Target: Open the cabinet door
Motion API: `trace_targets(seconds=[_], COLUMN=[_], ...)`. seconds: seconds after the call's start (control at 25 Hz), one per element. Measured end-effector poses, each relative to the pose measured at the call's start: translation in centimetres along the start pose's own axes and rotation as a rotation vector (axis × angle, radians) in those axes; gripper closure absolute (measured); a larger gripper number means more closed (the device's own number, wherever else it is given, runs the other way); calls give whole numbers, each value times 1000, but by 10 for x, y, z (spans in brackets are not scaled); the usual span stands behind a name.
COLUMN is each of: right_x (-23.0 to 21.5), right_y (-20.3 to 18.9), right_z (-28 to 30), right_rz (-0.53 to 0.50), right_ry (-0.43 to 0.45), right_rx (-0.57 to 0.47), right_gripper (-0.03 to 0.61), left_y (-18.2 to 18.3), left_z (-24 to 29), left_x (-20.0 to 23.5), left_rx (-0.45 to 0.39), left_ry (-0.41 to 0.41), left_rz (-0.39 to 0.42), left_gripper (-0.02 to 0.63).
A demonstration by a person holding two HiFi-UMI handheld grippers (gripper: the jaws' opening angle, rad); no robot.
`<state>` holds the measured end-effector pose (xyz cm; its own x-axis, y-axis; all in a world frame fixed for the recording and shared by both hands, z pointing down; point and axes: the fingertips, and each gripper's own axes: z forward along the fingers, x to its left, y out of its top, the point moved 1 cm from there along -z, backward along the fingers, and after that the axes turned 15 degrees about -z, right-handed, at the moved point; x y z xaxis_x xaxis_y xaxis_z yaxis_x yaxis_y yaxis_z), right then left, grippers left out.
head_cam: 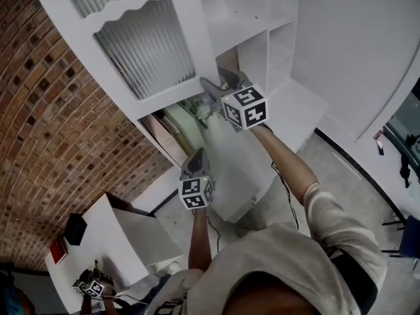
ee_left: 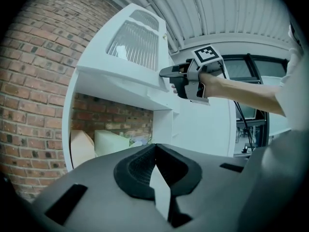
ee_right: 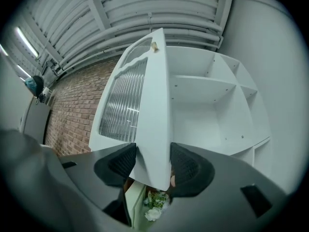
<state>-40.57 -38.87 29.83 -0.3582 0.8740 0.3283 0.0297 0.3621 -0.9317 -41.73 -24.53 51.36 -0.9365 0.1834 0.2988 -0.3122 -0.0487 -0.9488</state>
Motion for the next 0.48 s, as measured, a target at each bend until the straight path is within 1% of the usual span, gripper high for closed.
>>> trace_targets(seconds=[0.2,0.36,0.48], right_x=[6,14,23], right_y=[5,11,20], right_z=[-20,-39,-49], right_rz=[12,-3,-16], right_ry=[-64,-90,-100], right_rx=[-10,-3,6], right_gripper=[350,368,377], left_y=[-1,-7,-12], left_z=[-8,-24,-46], left_x=[-21,-32,-36], left_rx=[-3,3,4], left_ry=[-39,-48,-49], left_rz=[11,16,12], left_gripper=[588,588,588])
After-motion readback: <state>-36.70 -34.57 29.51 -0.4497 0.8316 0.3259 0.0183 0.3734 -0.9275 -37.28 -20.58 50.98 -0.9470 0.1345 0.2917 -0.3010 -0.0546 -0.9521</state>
